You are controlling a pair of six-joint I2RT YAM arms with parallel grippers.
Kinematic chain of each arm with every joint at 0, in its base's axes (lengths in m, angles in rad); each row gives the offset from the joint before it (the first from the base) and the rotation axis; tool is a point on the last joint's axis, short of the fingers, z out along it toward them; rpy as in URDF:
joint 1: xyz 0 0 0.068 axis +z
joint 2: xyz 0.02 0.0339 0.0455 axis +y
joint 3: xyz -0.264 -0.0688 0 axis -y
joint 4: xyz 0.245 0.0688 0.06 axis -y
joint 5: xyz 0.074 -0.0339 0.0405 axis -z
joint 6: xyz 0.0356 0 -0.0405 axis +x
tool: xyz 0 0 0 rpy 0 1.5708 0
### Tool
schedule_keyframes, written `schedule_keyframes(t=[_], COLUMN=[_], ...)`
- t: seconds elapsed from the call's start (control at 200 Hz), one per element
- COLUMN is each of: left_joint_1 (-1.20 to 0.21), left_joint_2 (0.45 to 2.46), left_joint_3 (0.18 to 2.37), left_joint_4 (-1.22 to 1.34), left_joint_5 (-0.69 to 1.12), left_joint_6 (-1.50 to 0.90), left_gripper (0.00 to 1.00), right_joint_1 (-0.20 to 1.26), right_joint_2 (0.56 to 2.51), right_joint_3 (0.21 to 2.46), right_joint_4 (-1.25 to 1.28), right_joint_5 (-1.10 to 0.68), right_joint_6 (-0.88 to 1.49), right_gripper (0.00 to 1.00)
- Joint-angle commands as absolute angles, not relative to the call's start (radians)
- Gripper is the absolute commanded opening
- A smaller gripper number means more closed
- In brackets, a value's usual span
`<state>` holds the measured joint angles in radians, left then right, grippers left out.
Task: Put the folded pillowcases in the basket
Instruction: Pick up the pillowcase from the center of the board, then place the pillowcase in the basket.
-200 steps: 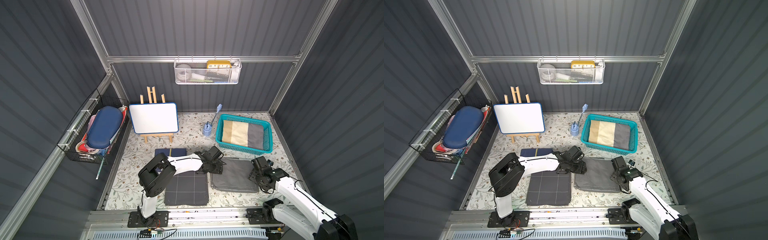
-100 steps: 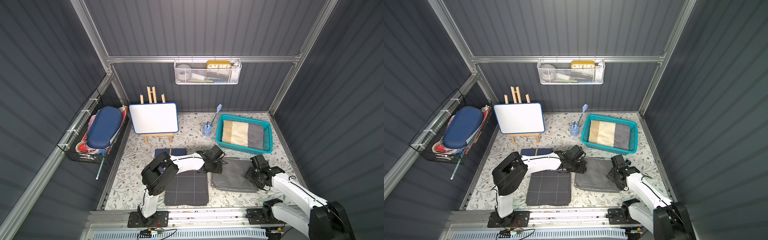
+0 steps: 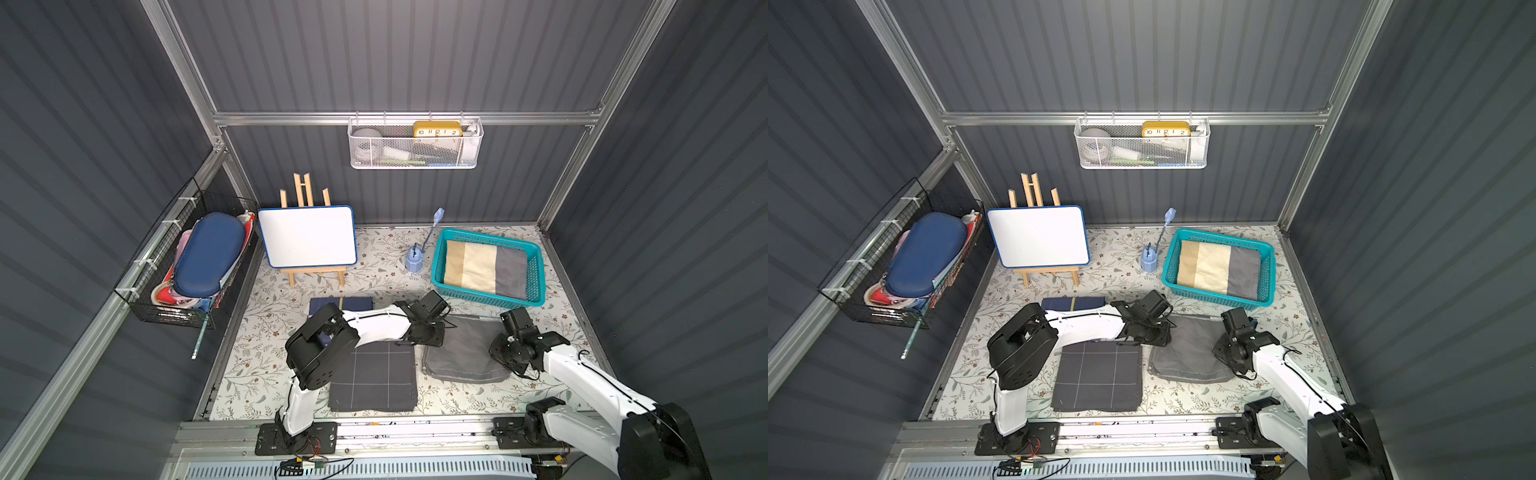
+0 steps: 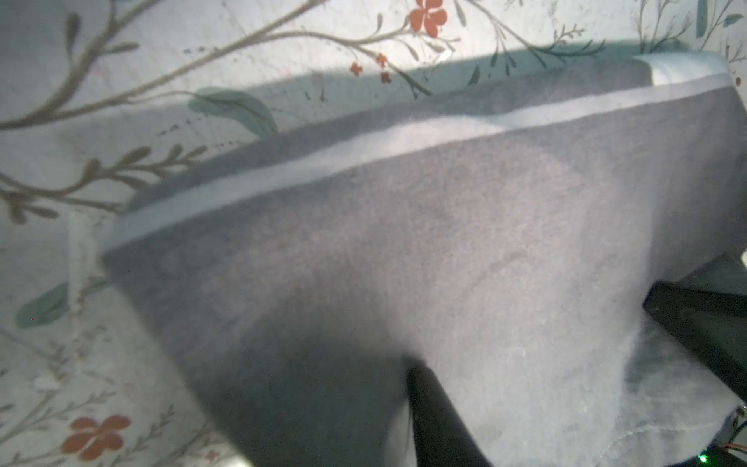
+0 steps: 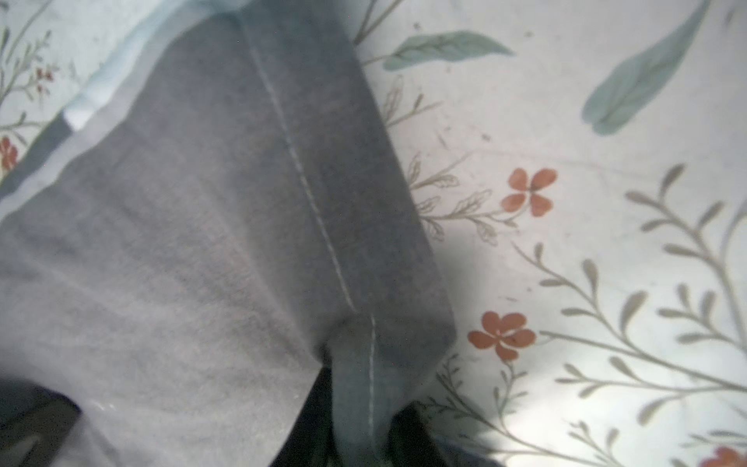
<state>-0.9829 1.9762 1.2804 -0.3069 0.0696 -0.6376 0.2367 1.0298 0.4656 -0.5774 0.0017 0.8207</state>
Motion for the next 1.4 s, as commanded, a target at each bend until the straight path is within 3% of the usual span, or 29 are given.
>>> schedule_keyframes(t=[0.0,0.275,0.475,0.975,1.195,1.395], left_joint_1=[-1.006,-1.021,-1.041,-1.074,-1.062,-0.948], left_joint_2=[1.982,1.931,1.877,1.600,1.696,1.895], left_joint_3=[1.315,1.352,1.352,1.191,1.399,1.693], left_joint_4=[-0.348,-0.344,-0.348,-0.071,-0.120,-0.208], left_joint_5=[0.067,0.065,0.055,0.027,0.007,0.098], left_joint_6=[-0.603,-0.580,-0.565,-0.538,-0.523,-0.479], left_gripper=[0.29,0.06,0.00,0.00,0.00,0.00], right_joint_1=[0.242,0.243,0.242,0.242,0.242,0.241], right_joint_2=[0.983,0.902,0.815,0.612,0.648,0.769], right_joint_3=[0.477,0.530,0.574,0.800,0.862,0.898], right_joint_4=[-0.659,-0.768,-0.845,-1.013,-0.943,-0.791], right_joint_5=[0.015,0.028,0.025,0.073,0.129,0.189], right_joint_6=[0.817,0.810,0.801,0.812,0.744,0.670], right_gripper=[0.11,0.02,0.00,0.00,0.00,0.00])
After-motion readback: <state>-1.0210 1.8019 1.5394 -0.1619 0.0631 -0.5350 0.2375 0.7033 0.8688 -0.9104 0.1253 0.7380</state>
